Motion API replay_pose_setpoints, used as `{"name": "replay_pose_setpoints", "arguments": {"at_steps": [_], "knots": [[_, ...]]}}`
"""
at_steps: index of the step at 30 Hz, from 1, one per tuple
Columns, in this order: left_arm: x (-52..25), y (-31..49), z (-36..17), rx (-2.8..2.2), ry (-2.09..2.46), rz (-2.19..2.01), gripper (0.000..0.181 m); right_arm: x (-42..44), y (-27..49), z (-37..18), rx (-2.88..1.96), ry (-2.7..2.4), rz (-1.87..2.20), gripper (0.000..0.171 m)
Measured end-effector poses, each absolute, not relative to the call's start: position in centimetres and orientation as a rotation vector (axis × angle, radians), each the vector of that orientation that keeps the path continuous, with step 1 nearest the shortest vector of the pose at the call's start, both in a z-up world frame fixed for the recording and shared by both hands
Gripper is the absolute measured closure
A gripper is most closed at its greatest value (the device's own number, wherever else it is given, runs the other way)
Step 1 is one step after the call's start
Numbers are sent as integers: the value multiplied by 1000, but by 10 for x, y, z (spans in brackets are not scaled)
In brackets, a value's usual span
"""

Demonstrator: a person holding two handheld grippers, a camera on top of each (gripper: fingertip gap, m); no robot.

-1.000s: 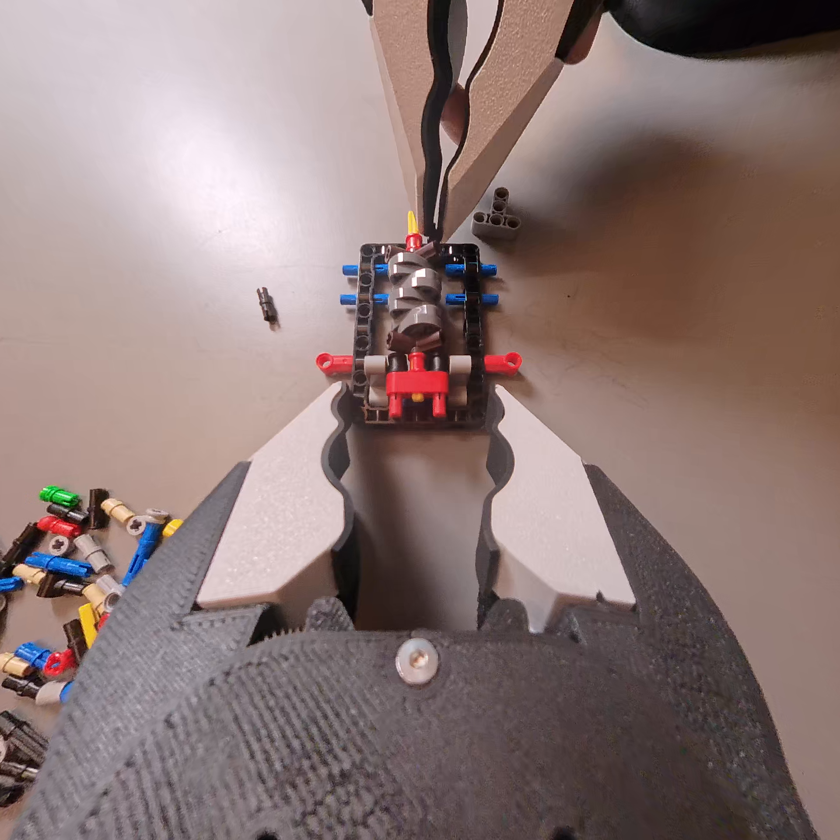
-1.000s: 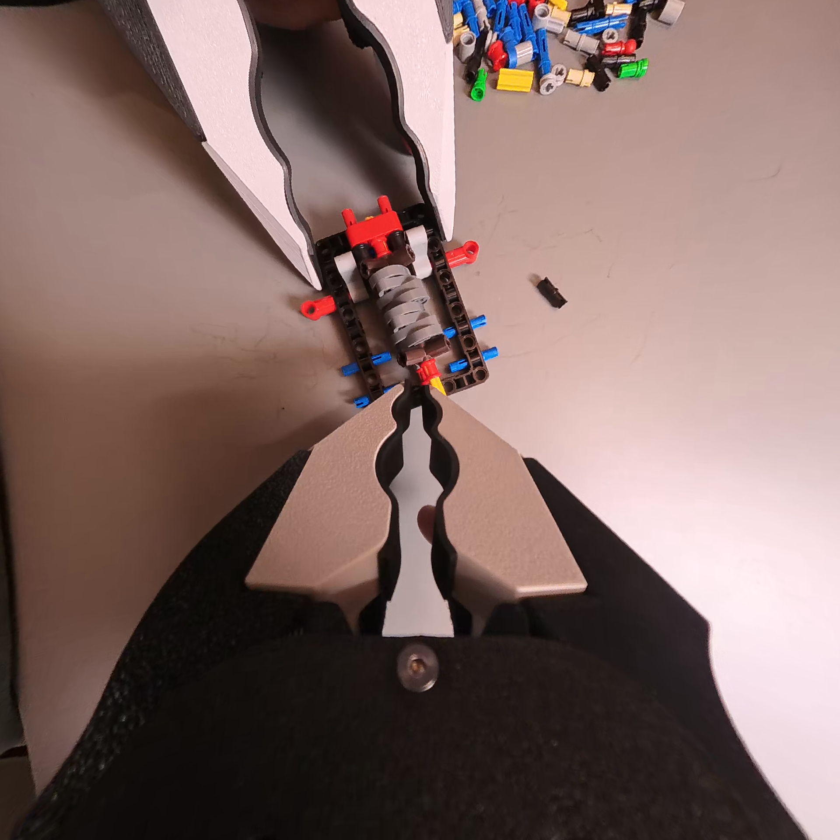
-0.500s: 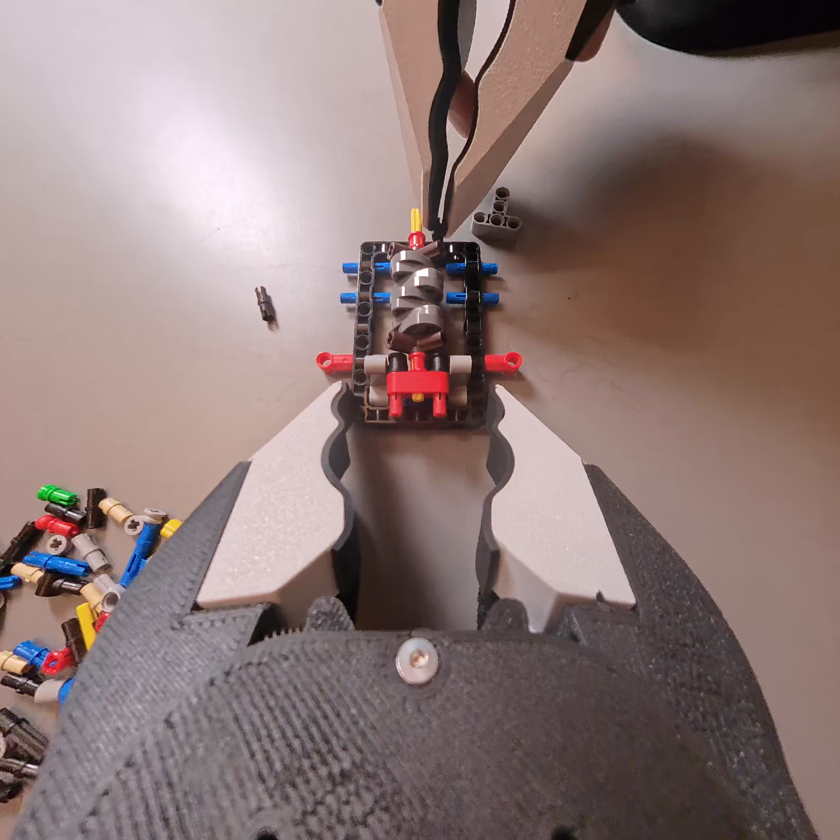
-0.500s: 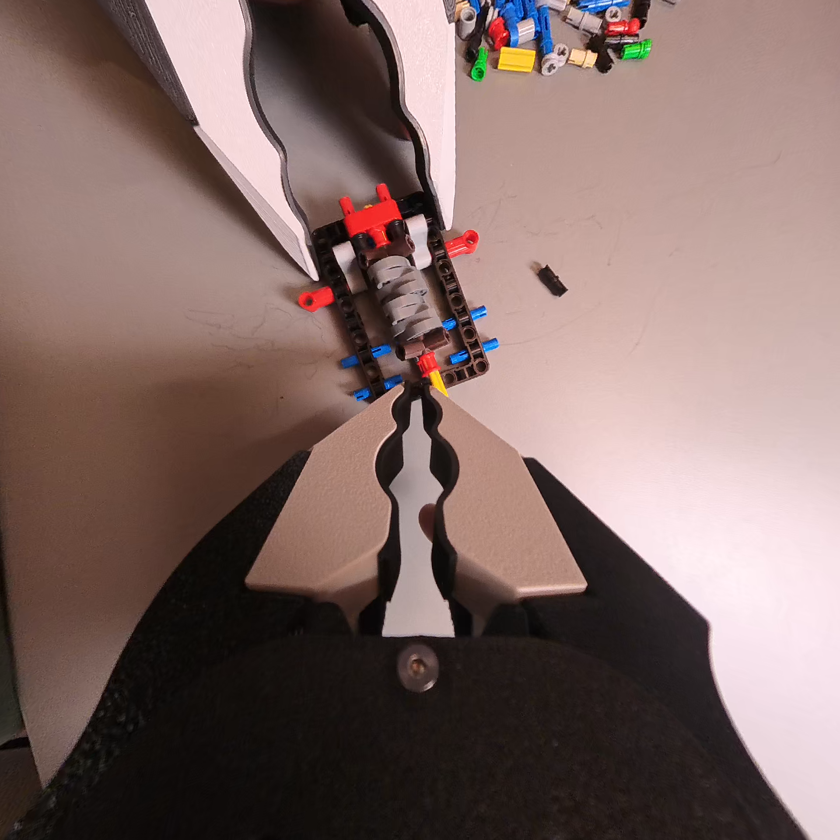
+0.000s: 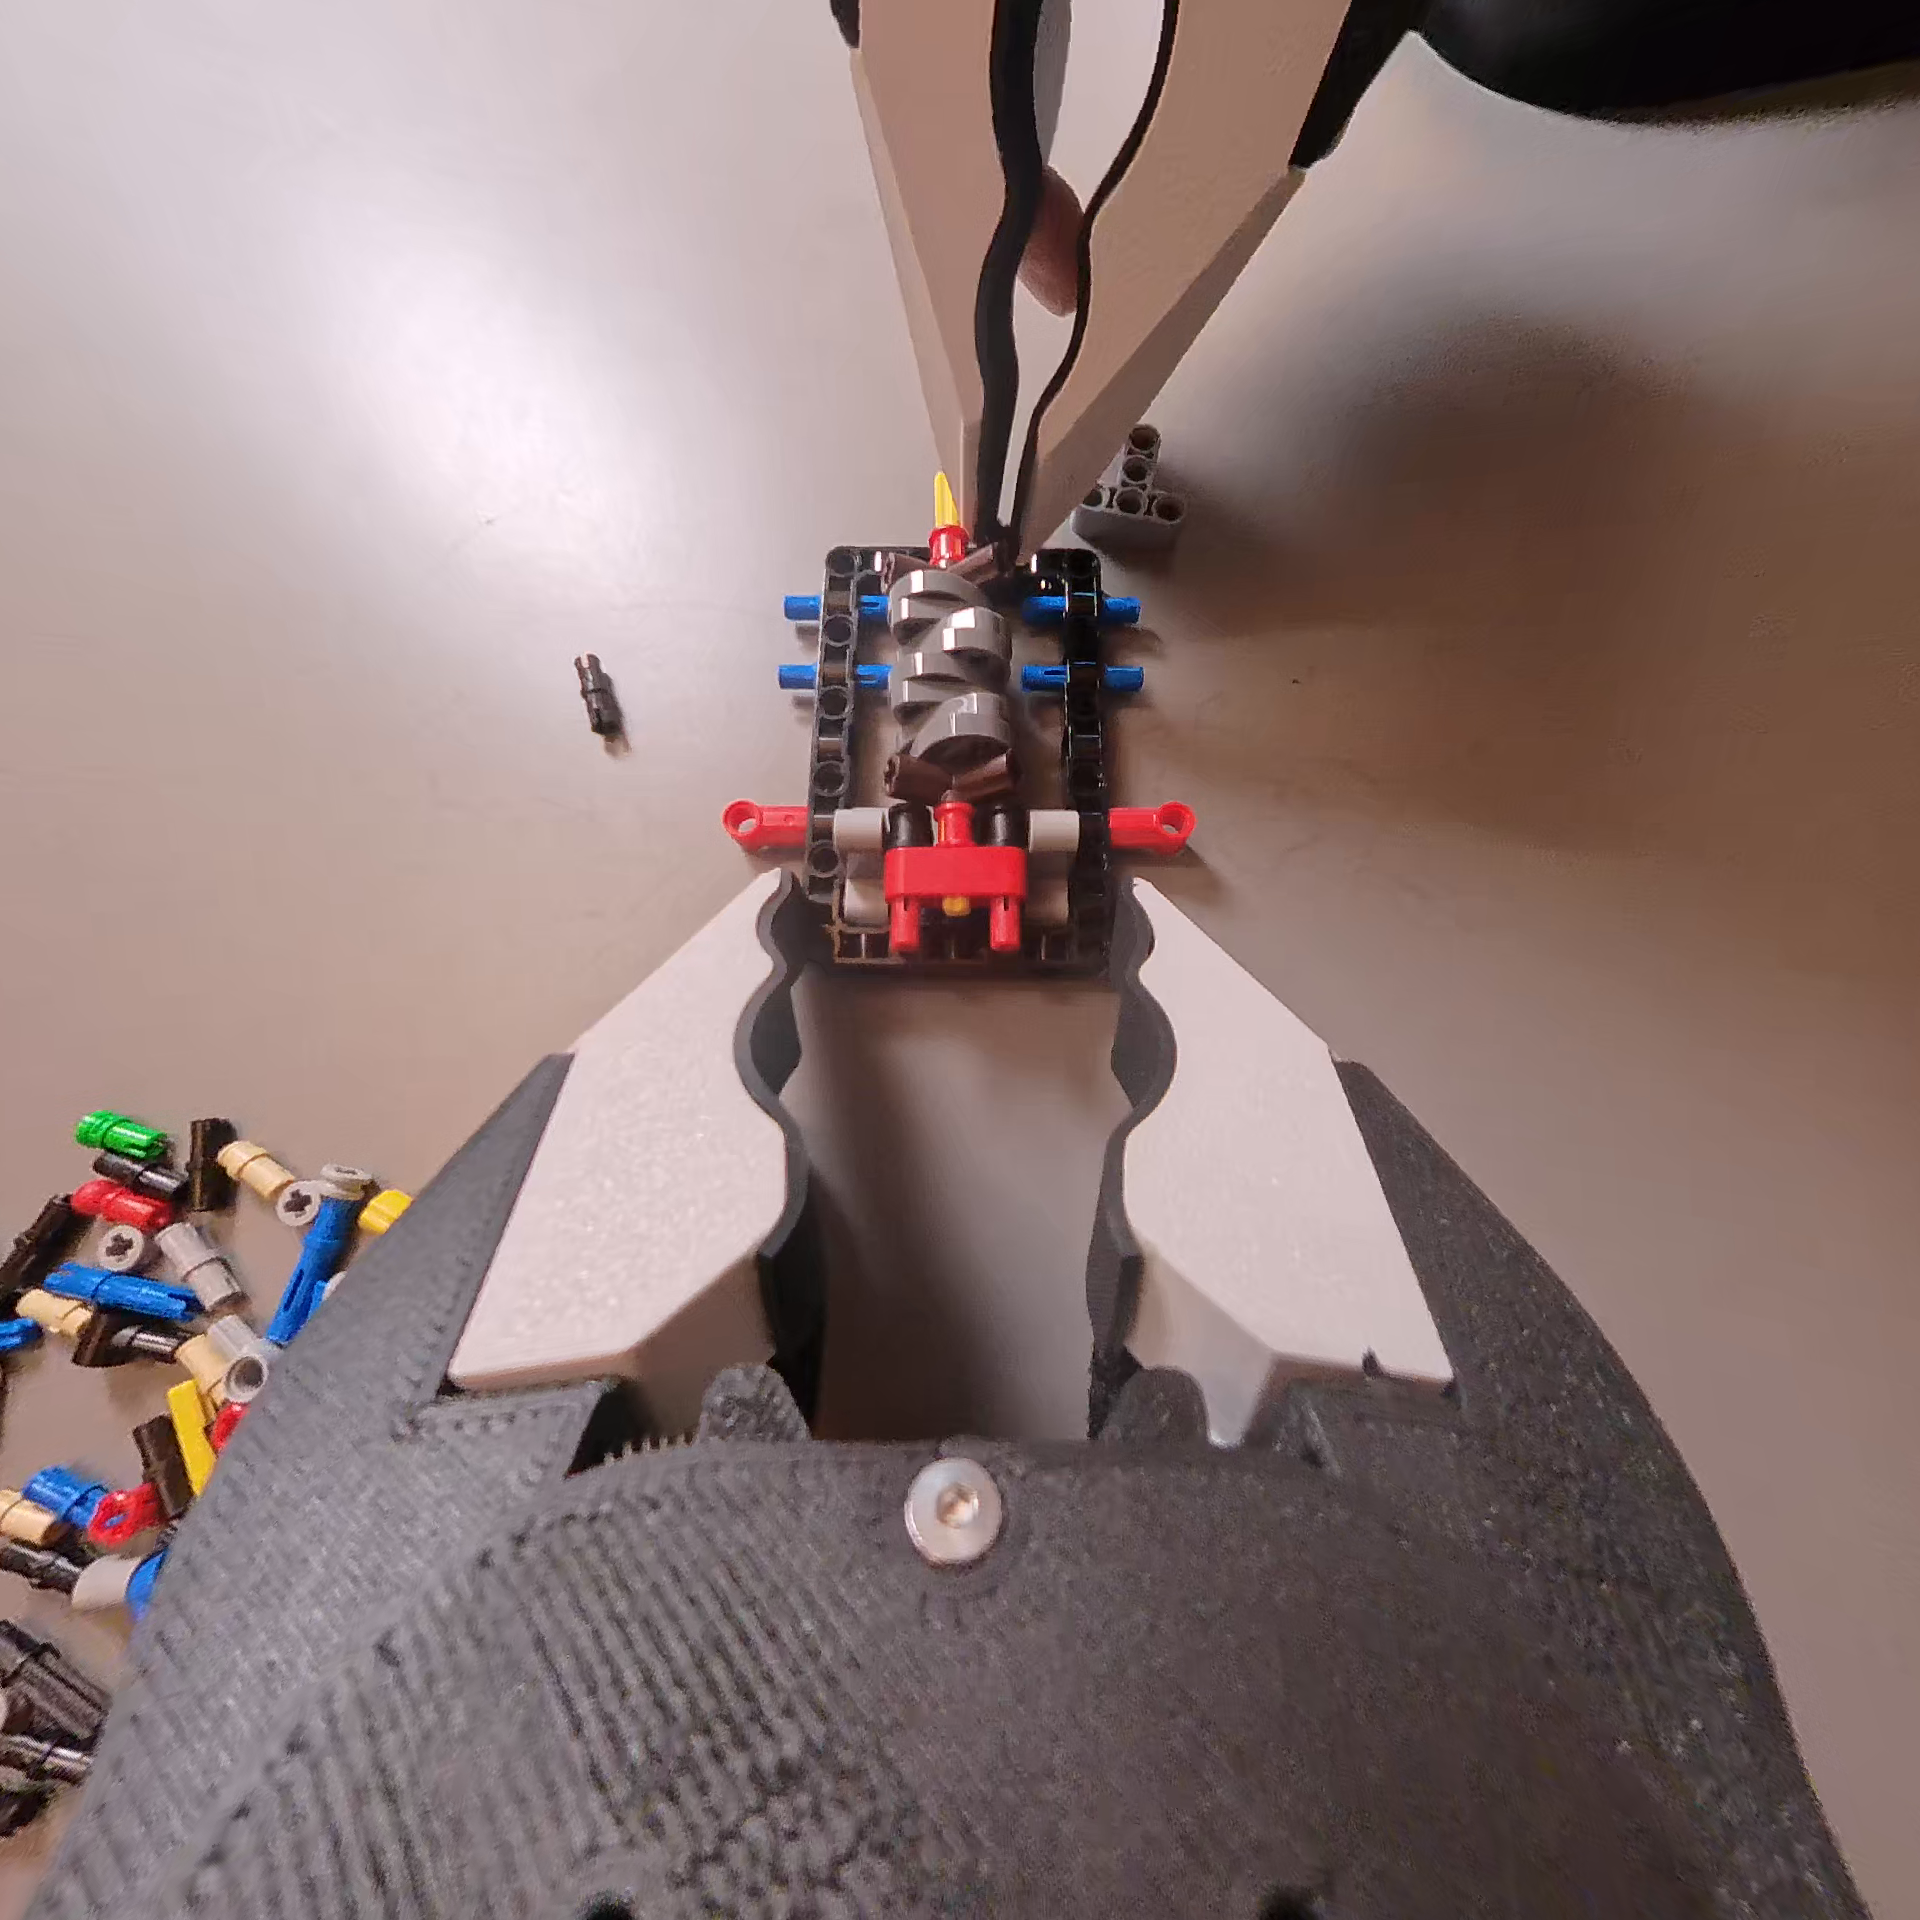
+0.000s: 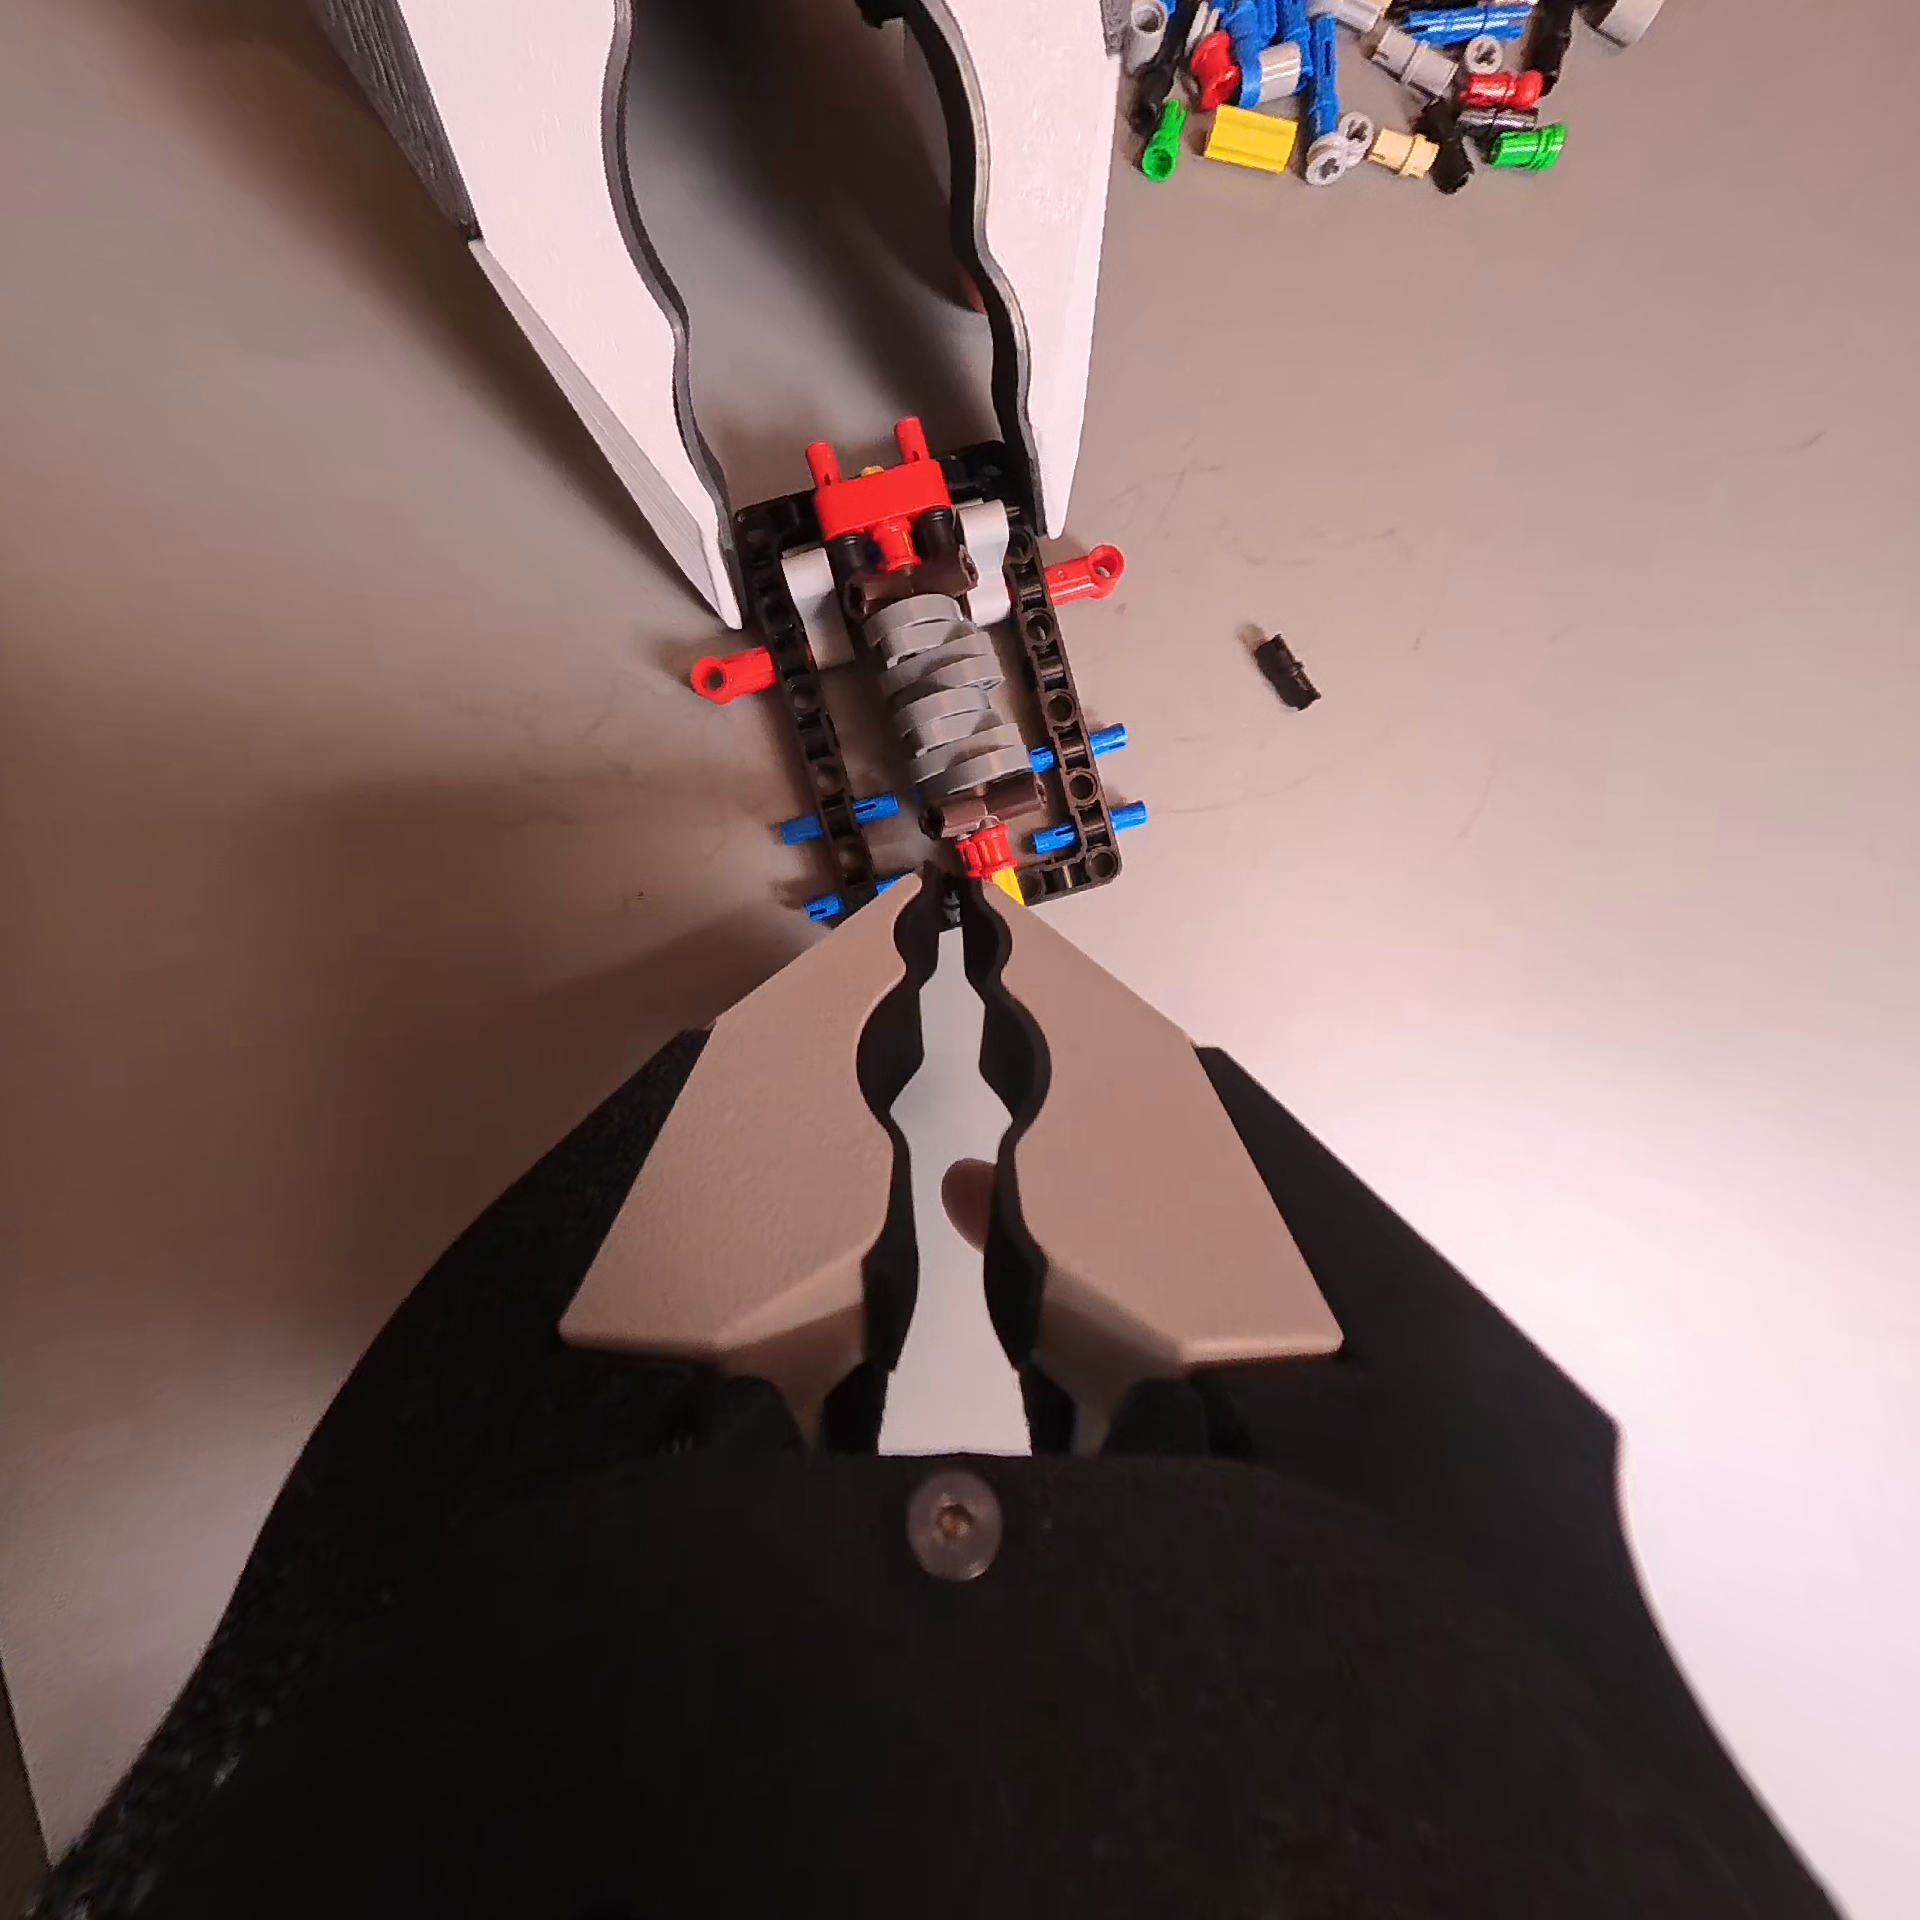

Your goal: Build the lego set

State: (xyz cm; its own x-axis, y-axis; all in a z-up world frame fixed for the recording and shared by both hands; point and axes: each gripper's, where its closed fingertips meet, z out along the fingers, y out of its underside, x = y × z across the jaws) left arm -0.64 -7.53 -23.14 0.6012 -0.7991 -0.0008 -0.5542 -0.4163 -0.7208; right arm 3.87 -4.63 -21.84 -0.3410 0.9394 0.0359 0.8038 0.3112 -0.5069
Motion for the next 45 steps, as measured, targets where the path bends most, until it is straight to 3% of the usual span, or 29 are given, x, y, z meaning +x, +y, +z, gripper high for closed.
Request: {"name": "replay_pose_setpoints", "arguments": {"at_steps": [36, 39, 45], "knots": [[-2, -77, -232, -2136, 1060, -449, 122, 47, -46, -224, -1702, -2007, 660, 168], [-2, -77, -232, -2142, 1057, -441, 122, 50, -48, -214, -1743, -1904, 767, 158], [-2, -77, -232, -2146, 1055, -430, 122, 45, -47, -211, -1782, -1823, 741, 160]]}}
